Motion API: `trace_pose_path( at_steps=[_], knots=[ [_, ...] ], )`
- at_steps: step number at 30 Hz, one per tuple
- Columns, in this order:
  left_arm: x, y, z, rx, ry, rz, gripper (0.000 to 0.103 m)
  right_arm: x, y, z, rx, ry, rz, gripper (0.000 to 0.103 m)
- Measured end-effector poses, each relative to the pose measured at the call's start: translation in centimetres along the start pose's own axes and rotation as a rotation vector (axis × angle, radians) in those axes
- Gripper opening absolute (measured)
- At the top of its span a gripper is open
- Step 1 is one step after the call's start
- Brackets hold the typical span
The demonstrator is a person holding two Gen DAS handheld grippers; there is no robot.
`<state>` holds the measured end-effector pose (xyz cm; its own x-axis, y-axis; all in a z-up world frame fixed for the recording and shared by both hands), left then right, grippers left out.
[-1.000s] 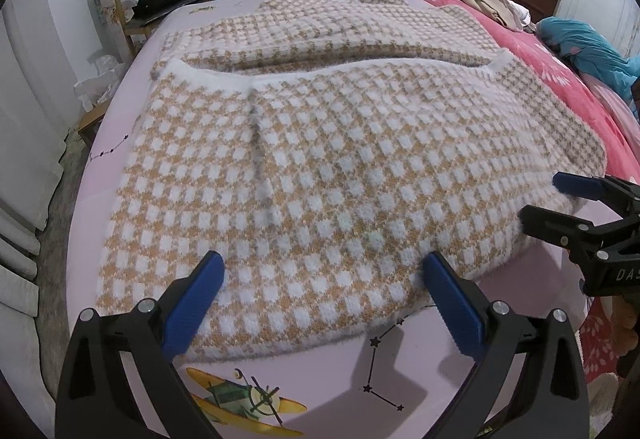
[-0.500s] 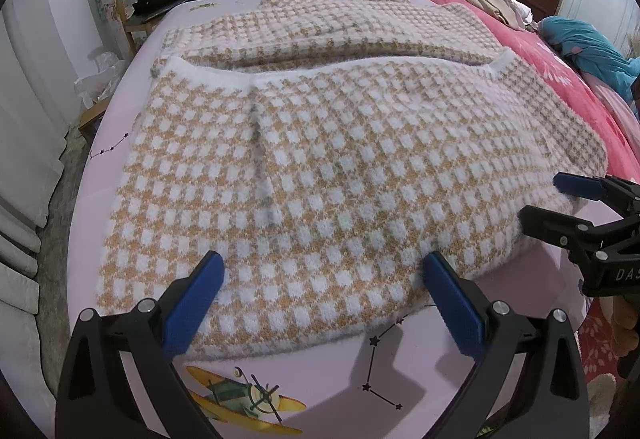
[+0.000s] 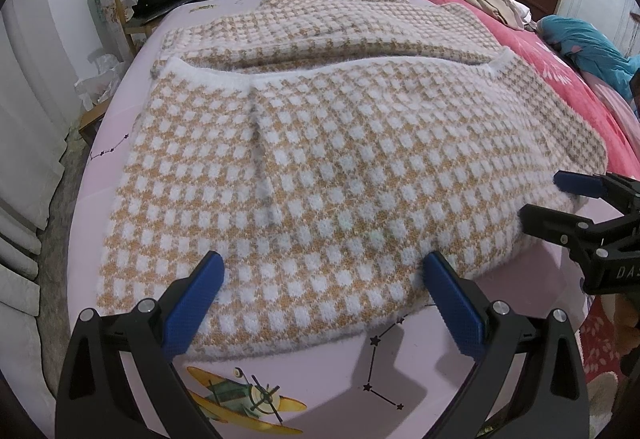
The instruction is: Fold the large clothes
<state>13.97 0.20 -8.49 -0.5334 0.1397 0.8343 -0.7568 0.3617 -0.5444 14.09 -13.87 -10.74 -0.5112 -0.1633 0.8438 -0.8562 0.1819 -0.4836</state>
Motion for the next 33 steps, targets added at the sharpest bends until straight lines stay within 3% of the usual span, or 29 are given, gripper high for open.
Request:
trace_pose_path(
  at_steps=[33],
  knots=[
    [-0.04,0.0,0.15,0.003,-0.004,-0.007,0.098,0.47,0.74,0.39,0.017,0.013,-0.005,0.095]
  ],
)
Point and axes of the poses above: each gripper's, at about its wrist camera, not at the fingertips, and x roughly against the way its jaws point, z to its right, y to its underside, the point moved 3 cm from there along -x, roughly the way its jaws point, and after that the axes turned 11 degrees about -x, right-handed, at the moved point
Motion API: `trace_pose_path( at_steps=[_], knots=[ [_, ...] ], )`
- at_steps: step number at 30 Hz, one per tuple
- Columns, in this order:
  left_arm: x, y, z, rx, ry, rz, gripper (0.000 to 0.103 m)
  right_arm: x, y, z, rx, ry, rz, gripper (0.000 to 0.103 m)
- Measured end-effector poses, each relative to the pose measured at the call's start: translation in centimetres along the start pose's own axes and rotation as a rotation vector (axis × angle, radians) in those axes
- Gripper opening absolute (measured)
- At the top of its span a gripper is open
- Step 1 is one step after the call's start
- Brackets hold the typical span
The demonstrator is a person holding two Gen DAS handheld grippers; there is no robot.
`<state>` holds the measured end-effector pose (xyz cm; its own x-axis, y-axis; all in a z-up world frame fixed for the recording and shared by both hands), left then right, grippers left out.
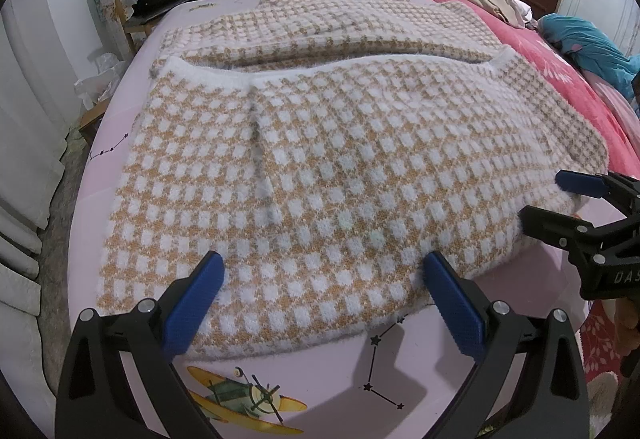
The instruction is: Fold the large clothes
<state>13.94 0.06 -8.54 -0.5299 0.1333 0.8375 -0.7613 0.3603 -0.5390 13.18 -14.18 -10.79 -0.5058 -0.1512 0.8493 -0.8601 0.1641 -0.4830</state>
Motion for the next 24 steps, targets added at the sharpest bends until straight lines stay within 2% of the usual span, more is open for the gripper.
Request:
trace_pose_path(
  at_steps=[24],
  knots=[
    [-0.15,-0.46,-0.08,0.023,-0.013,-0.069,0.098,0.0,-0.75,0.12,0.005,-0.009,-0.03,0.095]
  ],
)
Point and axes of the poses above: each gripper's, at about its wrist camera, not at the fingertips, and x roughly against the way its jaws point, z to its right, y to its underside, the point moved 3 cm from there along -x, roughly the way its jaws point, and after that the axes turned 11 degrees about -x, right-handed, at the moved point
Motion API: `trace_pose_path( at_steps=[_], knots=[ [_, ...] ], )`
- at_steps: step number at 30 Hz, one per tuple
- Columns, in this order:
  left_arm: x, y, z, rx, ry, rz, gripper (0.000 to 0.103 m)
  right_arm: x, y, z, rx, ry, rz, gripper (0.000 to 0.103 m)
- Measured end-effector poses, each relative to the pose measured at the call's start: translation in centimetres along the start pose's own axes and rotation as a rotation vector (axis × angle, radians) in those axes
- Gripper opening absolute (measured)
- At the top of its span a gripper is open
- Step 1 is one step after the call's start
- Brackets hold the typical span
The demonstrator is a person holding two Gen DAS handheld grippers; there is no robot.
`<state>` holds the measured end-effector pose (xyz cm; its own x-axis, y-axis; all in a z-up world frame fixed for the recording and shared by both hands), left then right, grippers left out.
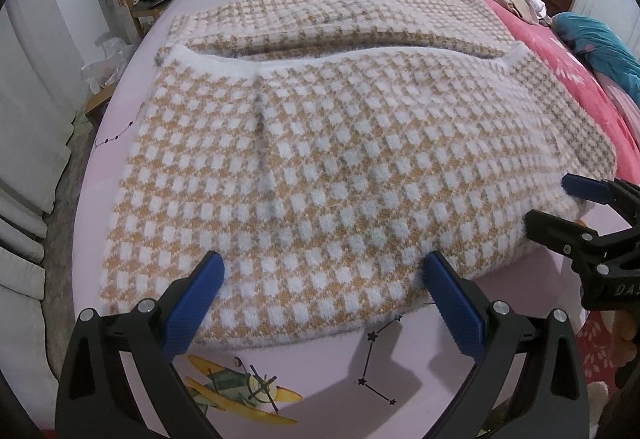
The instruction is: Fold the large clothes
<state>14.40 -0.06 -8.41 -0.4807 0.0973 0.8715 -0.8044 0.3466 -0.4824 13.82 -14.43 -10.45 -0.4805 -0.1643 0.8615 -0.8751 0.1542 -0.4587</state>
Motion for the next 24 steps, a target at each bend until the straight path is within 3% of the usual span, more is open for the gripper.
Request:
trace_pose_path(
  at_steps=[10,14,19,24],
  knots=[
    [0.3,-0.2,0.1,-0.014,0.004,0.004,0.098,1.9,-1.0,0.6,-0.026,-0.036,0.019,0.095],
    [2.0,-0.4,-0.3,-0.045,0.017,0.077,0.098,3.4,-1.8,1.2,-0.042,-0.081,0.049,0.095],
    [4.5,-1.3,-3.0,-0.007,0.005,0.188,0.098,4.4,-3.3,1.5,-0.053,-0.103,0.068,0.095],
    [6.0,-3.7,-6.3,-0.012,-0.049,0.239,0.098,5.9,-5.7,1.1,-0.017,-0.118,0.116,0.095]
  ],
)
Point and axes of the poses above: each gripper's, at about its wrist camera, not at the fingertips, and x roughly against the way its jaws point, z to its right, y to its underside, the point moved 3 cm from there along -x, roughly the way its jaws point, and after that the axes turned 11 degrees about -x, right-handed, at the moved point
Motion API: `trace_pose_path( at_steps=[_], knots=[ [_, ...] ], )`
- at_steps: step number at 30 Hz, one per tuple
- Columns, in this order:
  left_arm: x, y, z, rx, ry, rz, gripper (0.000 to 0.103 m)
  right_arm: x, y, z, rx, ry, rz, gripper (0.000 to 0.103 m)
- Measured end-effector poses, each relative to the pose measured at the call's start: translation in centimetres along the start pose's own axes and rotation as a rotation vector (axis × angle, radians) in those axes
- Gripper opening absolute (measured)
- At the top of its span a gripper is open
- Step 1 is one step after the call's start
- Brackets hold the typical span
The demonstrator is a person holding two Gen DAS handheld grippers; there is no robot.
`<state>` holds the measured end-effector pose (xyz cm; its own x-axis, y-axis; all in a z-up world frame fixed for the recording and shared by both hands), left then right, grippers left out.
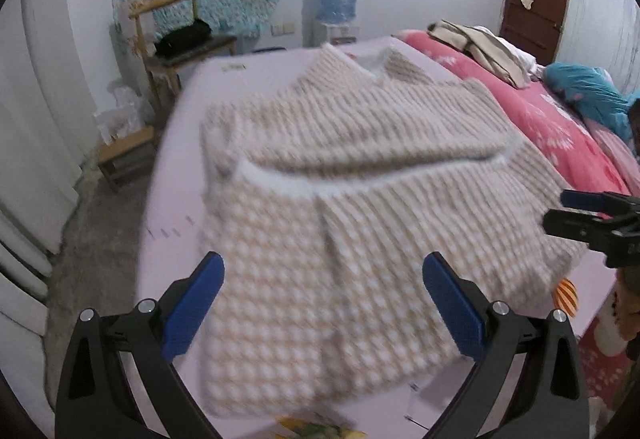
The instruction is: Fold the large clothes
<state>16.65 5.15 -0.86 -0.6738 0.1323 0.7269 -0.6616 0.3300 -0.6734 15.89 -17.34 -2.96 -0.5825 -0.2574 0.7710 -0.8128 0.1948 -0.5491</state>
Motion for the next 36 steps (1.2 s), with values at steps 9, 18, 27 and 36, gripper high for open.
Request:
trace_pose_path(
  at_steps=[9,18,27,36],
  knots=[
    [-0.2,-6.8,-5.0,-0.035,-0.093,0.085,0.098,0.1,-7.0,-0.5,0.07,-0.028,0.05,0.095],
    [-7.6,-15.9,-7.9,-0.024,-0.042,0.103,0.098,-4.9,-17.7,2.5,0.062,-0.04,0.033,0.095],
    [-21.0,-25.4,-8.9,0.132,0.135,0.007,0.089,-14.1,-27.7,3.6,-0.095,-0.104,-0.078,0.089],
    [-30.4,-27.7,-8.6,0.339,0.322,-0.11,0.08,-21.5,-32.7,3.4,-0.217,-0.127,-0.163,0.069]
  ],
)
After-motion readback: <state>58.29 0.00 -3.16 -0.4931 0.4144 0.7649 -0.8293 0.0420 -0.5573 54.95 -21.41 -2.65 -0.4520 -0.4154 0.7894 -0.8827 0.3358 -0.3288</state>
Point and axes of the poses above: each gripper's, at about its wrist camera, not at the fingertips, and x roughly against the way its jaws point, z to its right, y to its underside, the point moved 3 cm from there along -x, roughly the way its jaws point, and after that the axes turned 11 degrees about -x, right-handed, at the moved point
